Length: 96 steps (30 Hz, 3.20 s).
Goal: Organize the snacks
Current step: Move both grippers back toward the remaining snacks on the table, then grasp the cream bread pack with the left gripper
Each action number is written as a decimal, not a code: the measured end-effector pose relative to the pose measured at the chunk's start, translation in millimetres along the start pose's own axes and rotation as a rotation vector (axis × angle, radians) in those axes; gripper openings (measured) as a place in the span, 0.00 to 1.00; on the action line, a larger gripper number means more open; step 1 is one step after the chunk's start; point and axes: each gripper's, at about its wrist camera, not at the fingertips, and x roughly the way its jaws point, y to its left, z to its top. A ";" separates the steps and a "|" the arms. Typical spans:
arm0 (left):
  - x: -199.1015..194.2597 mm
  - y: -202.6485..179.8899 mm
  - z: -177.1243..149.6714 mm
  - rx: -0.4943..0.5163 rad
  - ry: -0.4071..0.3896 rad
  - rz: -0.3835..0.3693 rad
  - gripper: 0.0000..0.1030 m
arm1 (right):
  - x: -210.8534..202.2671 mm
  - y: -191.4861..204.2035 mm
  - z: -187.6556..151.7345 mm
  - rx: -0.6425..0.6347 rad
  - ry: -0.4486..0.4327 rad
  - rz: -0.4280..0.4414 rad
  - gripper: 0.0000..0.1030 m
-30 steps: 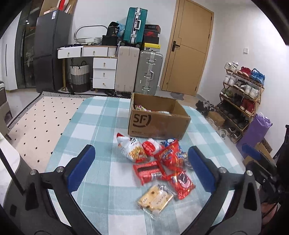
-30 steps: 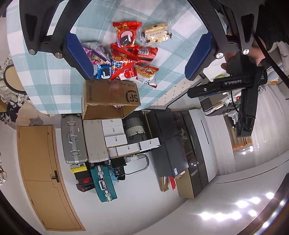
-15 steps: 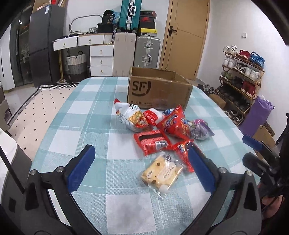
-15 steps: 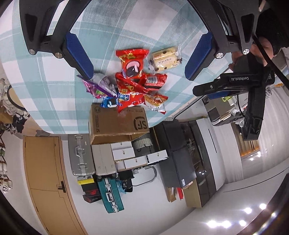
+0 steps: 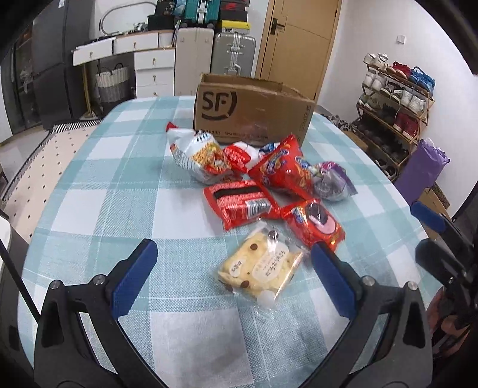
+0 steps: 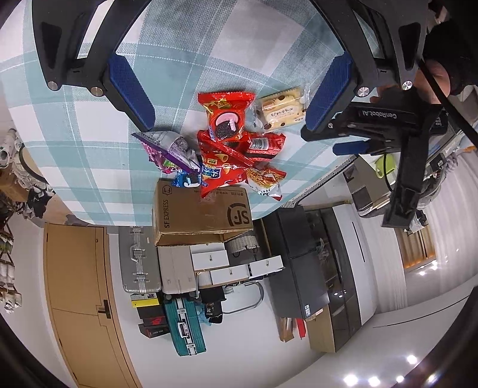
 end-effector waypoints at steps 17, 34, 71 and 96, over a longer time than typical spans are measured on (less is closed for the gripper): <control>61.9 -1.1 0.3 0.039 0.199 -0.116 0.99 | 7.7 -12.1 -12.9 0.055 0.032 0.067 1.00; 64.9 -26.0 -6.5 0.176 0.210 -0.089 0.78 | 3.9 -14.3 -16.3 0.047 0.028 0.077 1.00; 13.8 28.9 -13.0 0.007 0.109 -0.113 0.57 | 3.6 -9.0 -20.2 0.060 0.174 0.010 1.00; 27.3 50.4 -24.0 -0.071 0.092 -0.162 0.56 | 116.5 12.1 8.4 -0.127 0.306 -0.113 0.88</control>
